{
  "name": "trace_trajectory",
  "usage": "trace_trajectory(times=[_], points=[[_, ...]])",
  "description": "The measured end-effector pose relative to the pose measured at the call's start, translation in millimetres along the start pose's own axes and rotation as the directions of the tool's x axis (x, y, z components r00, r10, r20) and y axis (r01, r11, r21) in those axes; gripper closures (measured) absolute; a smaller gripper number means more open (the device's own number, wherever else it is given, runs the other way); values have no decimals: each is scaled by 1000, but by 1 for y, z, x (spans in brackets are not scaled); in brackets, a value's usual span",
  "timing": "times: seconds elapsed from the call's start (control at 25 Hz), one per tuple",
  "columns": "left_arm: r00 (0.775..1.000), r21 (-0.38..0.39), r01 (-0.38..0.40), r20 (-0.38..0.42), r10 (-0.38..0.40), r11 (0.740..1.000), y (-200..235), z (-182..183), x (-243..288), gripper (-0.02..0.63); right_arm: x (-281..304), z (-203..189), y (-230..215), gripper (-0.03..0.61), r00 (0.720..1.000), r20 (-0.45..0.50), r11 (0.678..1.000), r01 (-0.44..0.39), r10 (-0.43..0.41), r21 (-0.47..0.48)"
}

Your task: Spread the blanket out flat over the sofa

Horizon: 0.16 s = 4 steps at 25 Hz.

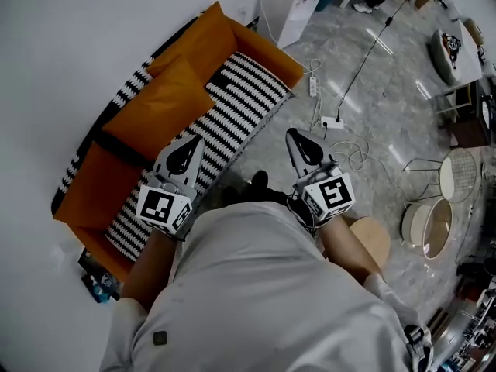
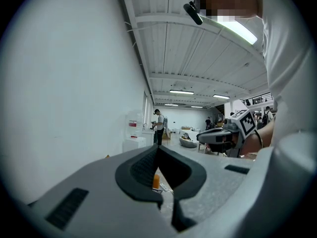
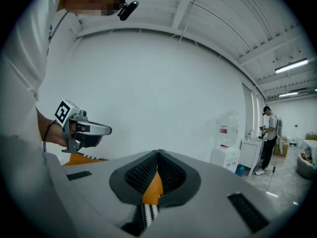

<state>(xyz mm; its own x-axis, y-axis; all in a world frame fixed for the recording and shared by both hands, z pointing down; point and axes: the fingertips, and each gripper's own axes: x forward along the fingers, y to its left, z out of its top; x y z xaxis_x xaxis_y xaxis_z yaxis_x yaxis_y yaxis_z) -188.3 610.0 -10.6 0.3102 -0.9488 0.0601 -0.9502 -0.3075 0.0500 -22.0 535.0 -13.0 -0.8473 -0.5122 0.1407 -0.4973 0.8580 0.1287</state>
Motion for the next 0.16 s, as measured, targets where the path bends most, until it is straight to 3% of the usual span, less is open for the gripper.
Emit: trace_trajectory(times=[0.16], points=[[1000,2,3,1,-3,1000,-7,0,-2,604,-7,-1,2,551,1000,0,1000,0,0,1]])
